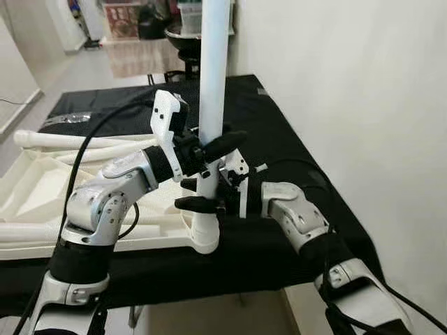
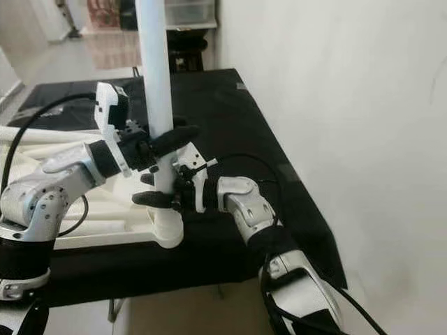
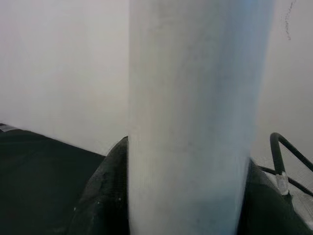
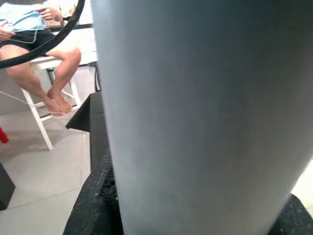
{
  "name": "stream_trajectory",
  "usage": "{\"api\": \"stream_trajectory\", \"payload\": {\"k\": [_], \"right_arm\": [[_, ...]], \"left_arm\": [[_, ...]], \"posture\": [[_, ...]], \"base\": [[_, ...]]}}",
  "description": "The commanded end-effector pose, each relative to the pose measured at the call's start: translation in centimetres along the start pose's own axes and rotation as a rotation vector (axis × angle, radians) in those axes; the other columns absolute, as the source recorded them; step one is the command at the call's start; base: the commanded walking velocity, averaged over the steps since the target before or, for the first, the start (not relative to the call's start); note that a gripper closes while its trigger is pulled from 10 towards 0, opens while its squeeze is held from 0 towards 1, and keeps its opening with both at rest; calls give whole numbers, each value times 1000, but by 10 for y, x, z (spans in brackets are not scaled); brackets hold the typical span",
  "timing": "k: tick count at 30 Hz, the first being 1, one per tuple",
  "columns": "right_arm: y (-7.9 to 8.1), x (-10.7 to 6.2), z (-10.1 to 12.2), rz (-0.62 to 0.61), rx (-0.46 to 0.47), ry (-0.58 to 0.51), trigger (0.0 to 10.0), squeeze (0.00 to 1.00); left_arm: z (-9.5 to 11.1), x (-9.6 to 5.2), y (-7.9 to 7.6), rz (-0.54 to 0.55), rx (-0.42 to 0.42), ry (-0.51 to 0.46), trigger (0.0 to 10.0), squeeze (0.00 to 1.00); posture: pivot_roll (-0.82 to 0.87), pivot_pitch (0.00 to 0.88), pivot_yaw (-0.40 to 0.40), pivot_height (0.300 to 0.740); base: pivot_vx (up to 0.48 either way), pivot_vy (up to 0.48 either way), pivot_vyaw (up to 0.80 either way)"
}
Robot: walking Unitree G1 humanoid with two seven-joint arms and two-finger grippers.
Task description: Building children table
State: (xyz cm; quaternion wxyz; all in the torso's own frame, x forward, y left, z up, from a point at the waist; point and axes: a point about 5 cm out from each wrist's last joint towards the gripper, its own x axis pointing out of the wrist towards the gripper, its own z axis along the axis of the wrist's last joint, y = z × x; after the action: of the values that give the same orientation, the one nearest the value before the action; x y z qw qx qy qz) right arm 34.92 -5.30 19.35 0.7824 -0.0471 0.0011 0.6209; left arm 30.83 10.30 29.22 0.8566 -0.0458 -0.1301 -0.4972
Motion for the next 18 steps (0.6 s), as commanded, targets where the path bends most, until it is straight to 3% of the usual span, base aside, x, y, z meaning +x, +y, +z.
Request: {"api": "stream_trajectory", "payload": {"k": [1,3,4,6,7,8,11,12,13,14,15,16,18], "right_arm": [[-12,-6,-13,-155,-3,99,0,0],[-15,-7,-13,-193,-10,96,0,0],[-23,-13,-13,-311,-38,98,0,0],[-26,-15,-13,-353,-52,101,0,0],[-28,-19,-14,-408,-72,115,0,0],[-29,-21,-15,-441,-86,124,0,0],[-31,-26,-21,-549,-87,177,0,0],[-35,-35,-30,-731,-83,263,0,0],[-35,-35,-30,-731,-83,263,0,0],[-18,-30,-37,-862,-50,266,0,0],[-18,-30,-37,-862,-50,266,0,0],[-4,-30,-39,-958,-20,259,0,0],[5,-27,-38,-1002,-13,242,0,0]], "left_arm": [[-4,2,-7,-32,-11,-4,10000,1000],[-3,2,-5,-16,-18,-10,10000,1000],[-2,-2,5,88,-6,-19,10000,1000],[-1,-4,10,133,-3,-20,10000,1000],[-2,-10,15,173,0,-13,10000,200],[-2,-14,18,192,1,-7,10000,0],[-5,-23,22,227,-9,1,10000,0],[-7,-33,24,261,-14,10,10000,0],[-7,-33,24,261,-14,10,10000,0],[-13,-46,26,310,-27,28,10000,0],[-13,-46,26,310,-27,28,10000,0],[-16,-55,26,343,-36,42,10000,0],[-21,-63,24,366,-50,55,10000,0]], "posture": [[-31,68,-17,740],[-30,68,-17,740],[-30,73,-17,740],[-34,77,-15,740],[-38,83,-15,740],[-38,85,-17,740],[-36,91,-25,740],[-36,103,-36,740],[-36,103,-36,740],[-28,103,-41,740],[-28,103,-41,740],[-22,106,-40,740],[-26,122,-40,740]], "base": [[0,0,0],[0,0,0],[0,0,0],[0,0,0],[0,0,0],[0,0,0],[0,0,0],[0,0,0],[0,0,0],[0,0,0],[0,0,0],[0,0,0],[0,0,0]]}}
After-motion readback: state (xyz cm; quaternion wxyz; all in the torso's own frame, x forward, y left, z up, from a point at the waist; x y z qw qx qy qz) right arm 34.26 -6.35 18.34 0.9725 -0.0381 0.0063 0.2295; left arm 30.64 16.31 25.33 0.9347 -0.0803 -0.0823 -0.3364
